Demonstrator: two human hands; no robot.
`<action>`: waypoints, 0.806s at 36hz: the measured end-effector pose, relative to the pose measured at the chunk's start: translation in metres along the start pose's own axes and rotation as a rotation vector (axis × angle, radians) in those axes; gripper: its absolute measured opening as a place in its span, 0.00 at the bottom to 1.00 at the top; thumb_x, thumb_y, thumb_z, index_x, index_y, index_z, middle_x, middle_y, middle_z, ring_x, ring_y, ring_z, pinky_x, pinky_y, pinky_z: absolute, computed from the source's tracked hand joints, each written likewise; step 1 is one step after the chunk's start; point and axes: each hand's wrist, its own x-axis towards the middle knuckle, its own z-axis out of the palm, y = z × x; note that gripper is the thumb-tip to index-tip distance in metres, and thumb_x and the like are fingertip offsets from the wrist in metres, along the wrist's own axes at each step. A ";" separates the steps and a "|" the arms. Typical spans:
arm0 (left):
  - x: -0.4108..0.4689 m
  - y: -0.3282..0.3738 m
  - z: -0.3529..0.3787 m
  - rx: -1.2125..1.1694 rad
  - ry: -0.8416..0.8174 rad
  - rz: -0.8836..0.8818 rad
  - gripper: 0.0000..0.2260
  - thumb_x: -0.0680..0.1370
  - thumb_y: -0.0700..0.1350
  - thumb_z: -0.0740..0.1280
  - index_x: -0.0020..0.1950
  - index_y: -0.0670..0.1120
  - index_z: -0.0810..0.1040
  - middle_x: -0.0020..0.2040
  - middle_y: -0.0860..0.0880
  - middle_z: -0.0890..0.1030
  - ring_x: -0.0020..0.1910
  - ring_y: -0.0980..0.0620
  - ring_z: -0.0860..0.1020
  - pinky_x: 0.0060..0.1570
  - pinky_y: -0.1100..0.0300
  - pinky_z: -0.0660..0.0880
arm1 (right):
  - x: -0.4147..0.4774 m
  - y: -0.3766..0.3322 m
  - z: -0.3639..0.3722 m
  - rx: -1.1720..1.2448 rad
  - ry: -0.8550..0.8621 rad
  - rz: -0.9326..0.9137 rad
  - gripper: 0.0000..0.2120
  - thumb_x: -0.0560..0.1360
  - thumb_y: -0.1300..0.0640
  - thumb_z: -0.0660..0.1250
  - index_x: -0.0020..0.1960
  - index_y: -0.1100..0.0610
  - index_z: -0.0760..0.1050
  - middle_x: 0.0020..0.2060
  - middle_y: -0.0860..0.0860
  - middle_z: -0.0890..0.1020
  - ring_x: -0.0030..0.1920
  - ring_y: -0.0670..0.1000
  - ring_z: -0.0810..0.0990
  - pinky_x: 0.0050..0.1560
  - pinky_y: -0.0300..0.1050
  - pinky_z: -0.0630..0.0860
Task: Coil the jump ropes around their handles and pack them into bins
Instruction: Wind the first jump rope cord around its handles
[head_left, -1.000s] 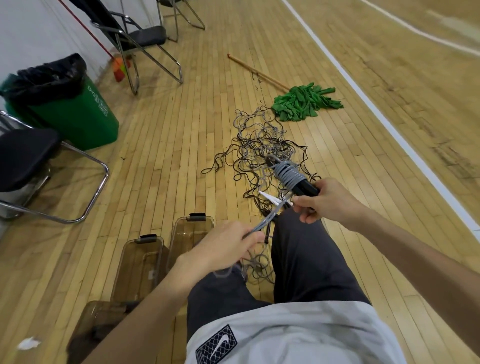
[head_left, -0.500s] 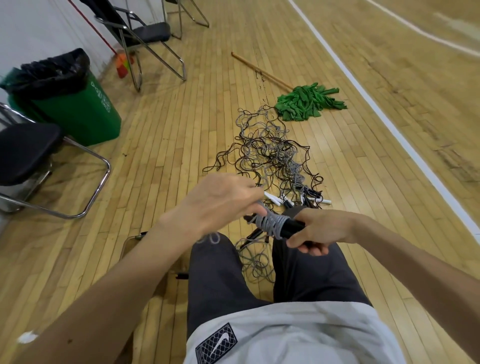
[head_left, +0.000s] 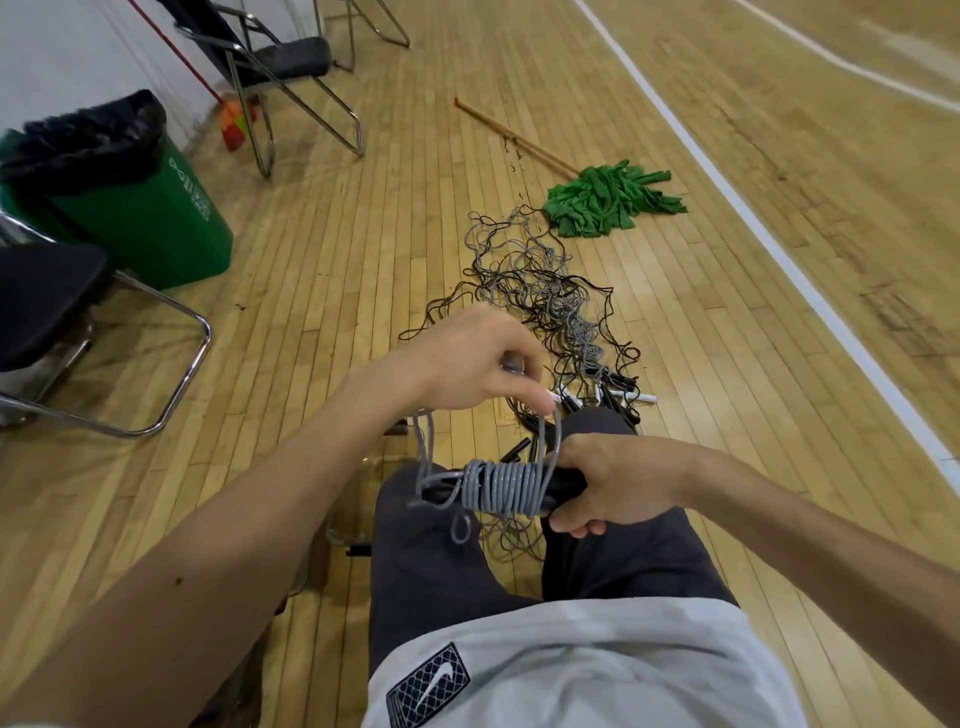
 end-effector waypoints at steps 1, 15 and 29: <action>0.000 -0.003 0.001 -0.051 -0.016 -0.027 0.14 0.72 0.59 0.74 0.43 0.48 0.84 0.33 0.58 0.77 0.35 0.64 0.74 0.36 0.63 0.68 | -0.001 0.000 0.000 -0.002 0.002 0.001 0.12 0.78 0.62 0.70 0.41 0.47 0.73 0.33 0.46 0.80 0.32 0.44 0.78 0.40 0.38 0.76; -0.025 -0.031 0.029 -0.670 -0.072 -0.227 0.15 0.75 0.52 0.70 0.41 0.40 0.83 0.31 0.44 0.78 0.27 0.52 0.73 0.27 0.64 0.70 | -0.013 -0.001 0.004 0.104 0.118 -0.228 0.02 0.80 0.60 0.69 0.51 0.57 0.76 0.44 0.55 0.83 0.43 0.56 0.84 0.40 0.44 0.81; -0.046 -0.025 0.066 -0.969 -0.038 -0.387 0.13 0.83 0.47 0.61 0.43 0.41 0.74 0.30 0.43 0.67 0.26 0.50 0.67 0.29 0.59 0.67 | -0.009 0.008 -0.005 0.463 0.299 -0.312 0.03 0.80 0.64 0.68 0.51 0.63 0.74 0.35 0.53 0.75 0.33 0.50 0.73 0.34 0.36 0.71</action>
